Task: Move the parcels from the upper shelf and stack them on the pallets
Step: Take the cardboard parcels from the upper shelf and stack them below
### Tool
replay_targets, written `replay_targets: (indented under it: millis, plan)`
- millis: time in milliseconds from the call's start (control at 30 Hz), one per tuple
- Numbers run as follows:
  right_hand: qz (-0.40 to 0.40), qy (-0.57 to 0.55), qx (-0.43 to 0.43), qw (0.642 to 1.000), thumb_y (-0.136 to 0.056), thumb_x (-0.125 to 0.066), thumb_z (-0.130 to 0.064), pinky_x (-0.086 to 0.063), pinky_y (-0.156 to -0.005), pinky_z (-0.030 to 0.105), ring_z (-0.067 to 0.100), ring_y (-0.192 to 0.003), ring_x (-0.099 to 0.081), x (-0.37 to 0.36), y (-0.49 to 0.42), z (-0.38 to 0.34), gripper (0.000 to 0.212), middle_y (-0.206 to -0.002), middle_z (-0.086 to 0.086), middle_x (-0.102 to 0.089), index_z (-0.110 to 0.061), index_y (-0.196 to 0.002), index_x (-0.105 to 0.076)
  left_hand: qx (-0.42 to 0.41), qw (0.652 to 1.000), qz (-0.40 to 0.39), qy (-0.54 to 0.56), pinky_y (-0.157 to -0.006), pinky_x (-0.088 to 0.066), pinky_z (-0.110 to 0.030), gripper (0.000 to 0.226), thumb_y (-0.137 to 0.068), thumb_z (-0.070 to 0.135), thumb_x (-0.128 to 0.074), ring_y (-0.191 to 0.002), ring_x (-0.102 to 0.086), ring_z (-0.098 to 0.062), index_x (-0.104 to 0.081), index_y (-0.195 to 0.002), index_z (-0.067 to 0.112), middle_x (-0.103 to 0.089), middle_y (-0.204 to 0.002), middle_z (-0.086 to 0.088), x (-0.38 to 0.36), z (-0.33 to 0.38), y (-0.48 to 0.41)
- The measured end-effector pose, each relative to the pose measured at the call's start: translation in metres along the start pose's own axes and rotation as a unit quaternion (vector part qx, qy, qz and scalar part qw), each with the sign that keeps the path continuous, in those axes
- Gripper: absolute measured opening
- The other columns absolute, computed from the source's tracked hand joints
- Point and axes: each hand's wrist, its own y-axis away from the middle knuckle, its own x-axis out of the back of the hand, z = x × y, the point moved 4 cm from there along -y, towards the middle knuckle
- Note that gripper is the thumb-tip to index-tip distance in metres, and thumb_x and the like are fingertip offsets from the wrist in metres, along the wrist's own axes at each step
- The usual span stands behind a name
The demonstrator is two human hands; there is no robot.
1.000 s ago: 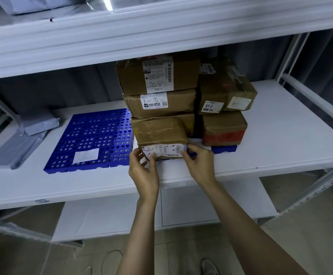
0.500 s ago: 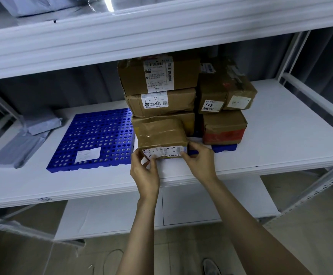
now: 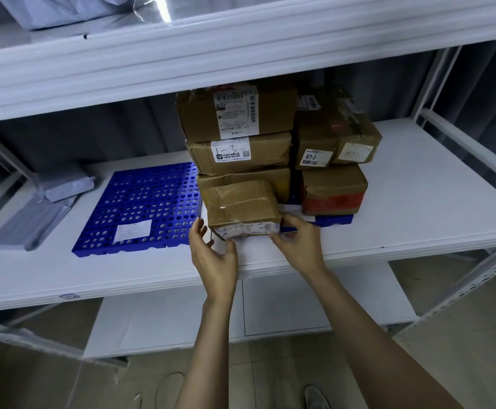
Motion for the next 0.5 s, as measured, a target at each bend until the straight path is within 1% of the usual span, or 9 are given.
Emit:
replay_targets:
  millis: [67, 167, 233, 267, 333, 400, 433, 467, 500]
  plan:
    - [0.004, 0.004, 0.004, 1.000, -0.081, -0.076, -0.014, -0.058, -0.084, 0.036, 0.010, -0.097, -0.066, 0.001, 0.000, 0.000, 0.030, -0.105, -0.002, -0.073, -0.012, -0.110, -0.071, -0.033, 0.999, -0.012, 0.002, -0.101, -0.047, -0.032, 0.073, -0.077, 0.003, -0.074, -0.122, -0.051, -0.009, -0.038, -0.140, 0.012, -0.051, -0.138, -0.003, 0.001, 0.008, 0.001]
    - [0.015, 0.011, 0.022, 1.000, -0.081, -0.074, -0.008, -0.058, -0.081, 0.036, 0.014, -0.090, -0.067, 0.003, 0.002, -0.009, 0.019, -0.097, 0.002, -0.074, -0.007, -0.101, -0.073, -0.079, 0.996, -0.037, 0.016, -0.094, -0.046, -0.013, 0.079, -0.074, 0.003, -0.076, -0.113, -0.050, 0.010, -0.036, -0.142, 0.012, -0.050, -0.132, 0.005, 0.002, 0.020, 0.003]
    - [0.020, 0.004, 0.054, 0.998, -0.081, -0.074, -0.008, -0.056, -0.082, 0.034, 0.013, -0.090, -0.067, 0.006, 0.003, -0.019, 0.018, -0.096, 0.002, -0.074, -0.006, -0.099, -0.074, -0.081, 0.996, -0.029, 0.030, -0.090, -0.043, -0.007, 0.084, -0.074, 0.012, -0.081, -0.111, -0.049, 0.014, -0.034, -0.144, 0.013, -0.049, -0.131, 0.004, 0.004, 0.026, 0.004]
    - [0.021, -0.001, 0.076, 0.997, -0.081, -0.074, -0.008, -0.055, -0.085, 0.031, 0.011, -0.094, -0.066, 0.008, 0.003, -0.026, 0.020, -0.099, -0.001, -0.073, -0.006, -0.101, -0.074, -0.070, 0.996, -0.024, 0.039, -0.088, -0.043, -0.005, 0.089, -0.073, 0.021, -0.082, -0.111, -0.049, 0.012, -0.031, -0.145, 0.014, -0.048, -0.131, 0.003, 0.005, 0.028, 0.004]
    - [0.020, -0.013, 0.112, 0.993, -0.080, -0.075, -0.010, -0.049, -0.094, 0.025, 0.007, -0.107, -0.061, 0.010, 0.004, -0.038, 0.028, -0.109, -0.006, -0.069, -0.008, -0.108, -0.073, -0.026, 0.997, -0.022, 0.064, -0.089, -0.045, -0.008, 0.103, -0.066, 0.041, -0.084, -0.115, -0.051, -0.001, -0.025, -0.148, 0.021, -0.044, -0.133, 0.002, 0.008, 0.026, 0.003]
    - [-0.004, -0.022, 0.137, 0.990, -0.080, -0.075, -0.010, -0.042, -0.103, 0.025, 0.009, -0.122, -0.053, 0.011, 0.003, -0.051, 0.034, -0.120, -0.008, -0.065, -0.012, -0.113, -0.070, 0.010, 0.996, -0.030, 0.087, -0.098, -0.047, -0.024, 0.118, -0.056, 0.060, -0.083, -0.124, -0.048, -0.015, -0.018, -0.149, 0.027, -0.039, -0.140, -0.002, 0.008, 0.024, -0.001]
    - [-0.028, -0.025, 0.150, 0.988, -0.081, -0.075, -0.010, -0.040, -0.106, 0.025, 0.011, -0.127, -0.049, 0.010, 0.002, -0.060, 0.034, -0.125, -0.007, -0.063, -0.014, -0.115, -0.070, 0.026, 0.995, -0.035, 0.093, -0.104, -0.045, -0.032, 0.125, -0.051, 0.066, -0.081, -0.129, -0.044, -0.018, -0.015, -0.150, 0.029, -0.034, -0.144, -0.004, 0.007, 0.023, -0.002]
    - [-0.052, -0.027, 0.164, 0.985, -0.081, -0.074, -0.009, -0.038, -0.108, 0.025, 0.011, -0.130, -0.046, 0.008, 0.002, -0.068, 0.035, -0.128, -0.007, -0.062, -0.015, -0.115, -0.069, 0.042, 0.993, -0.039, 0.099, -0.109, -0.040, -0.034, 0.130, -0.047, 0.070, -0.079, -0.135, -0.039, -0.019, -0.013, -0.151, 0.027, -0.030, -0.148, -0.005, 0.005, 0.023, -0.002]
    - [-0.072, -0.030, 0.178, 0.981, -0.081, -0.073, -0.007, -0.036, -0.109, 0.025, 0.010, -0.132, -0.044, 0.006, 0.002, -0.076, 0.035, -0.130, -0.006, -0.061, -0.016, -0.115, -0.069, 0.061, 0.992, -0.042, 0.104, -0.111, -0.035, -0.032, 0.134, -0.045, 0.071, -0.077, -0.138, -0.035, -0.018, -0.013, -0.152, 0.023, -0.025, -0.151, -0.005, 0.004, 0.027, -0.002]
